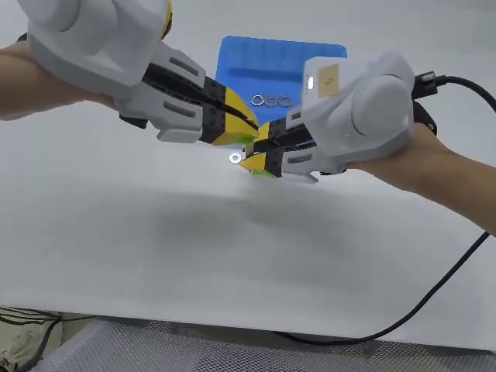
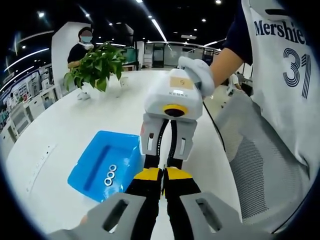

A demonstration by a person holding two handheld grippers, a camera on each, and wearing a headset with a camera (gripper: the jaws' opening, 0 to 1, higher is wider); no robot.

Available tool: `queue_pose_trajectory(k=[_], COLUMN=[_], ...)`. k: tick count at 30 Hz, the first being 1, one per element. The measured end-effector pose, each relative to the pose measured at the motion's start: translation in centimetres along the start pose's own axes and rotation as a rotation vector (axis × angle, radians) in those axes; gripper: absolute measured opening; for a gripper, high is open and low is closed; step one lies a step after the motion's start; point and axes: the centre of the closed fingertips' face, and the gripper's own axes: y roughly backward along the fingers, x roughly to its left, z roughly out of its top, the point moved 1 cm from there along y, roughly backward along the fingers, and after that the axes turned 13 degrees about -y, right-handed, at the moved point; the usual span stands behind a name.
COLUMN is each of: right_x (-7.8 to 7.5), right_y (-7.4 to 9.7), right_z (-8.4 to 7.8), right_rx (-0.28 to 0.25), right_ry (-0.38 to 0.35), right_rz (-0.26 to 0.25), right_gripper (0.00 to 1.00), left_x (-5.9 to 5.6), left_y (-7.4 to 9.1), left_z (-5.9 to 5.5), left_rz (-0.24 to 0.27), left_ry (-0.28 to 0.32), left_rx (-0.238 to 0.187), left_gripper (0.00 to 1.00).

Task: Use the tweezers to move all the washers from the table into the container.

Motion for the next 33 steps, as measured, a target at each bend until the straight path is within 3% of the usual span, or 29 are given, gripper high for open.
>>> queue_pose_trajectory(k=[10,18,20,27,33], right_x=[0.3,0.1,0.1,-0.1,-0.3], right_y=[0.3,0.9,1.1,1.6,2.8], right_z=[0.1,1.2,1.5,2.4,4.2], right_rx=[0.011,-0.005,-0.011,-0.025,-0.045], right_ry=[-0.001,0.015,0.019,0.039,0.066], right_rz=[0.017,0.002,-0.004,-0.019,-0.036], right_gripper=[0.09,0.09,0.09,0.09,0.09], left_x=[-0.4,0.1,0.3,0.5,1.0], left_y=[0.4,1.4,1.4,2.5,3.6], left_z=[0.5,1.4,1.0,2.3,3.8], left_rz=[-0.013,0.004,0.008,0.020,0.029], left_ry=[0.005,-0.030,-0.042,-0.058,-0.083], left_rx=[0.017,0.020,0.022,0.023,0.023], left_gripper=[0.06,0.06,0.06,0.06,0.06])
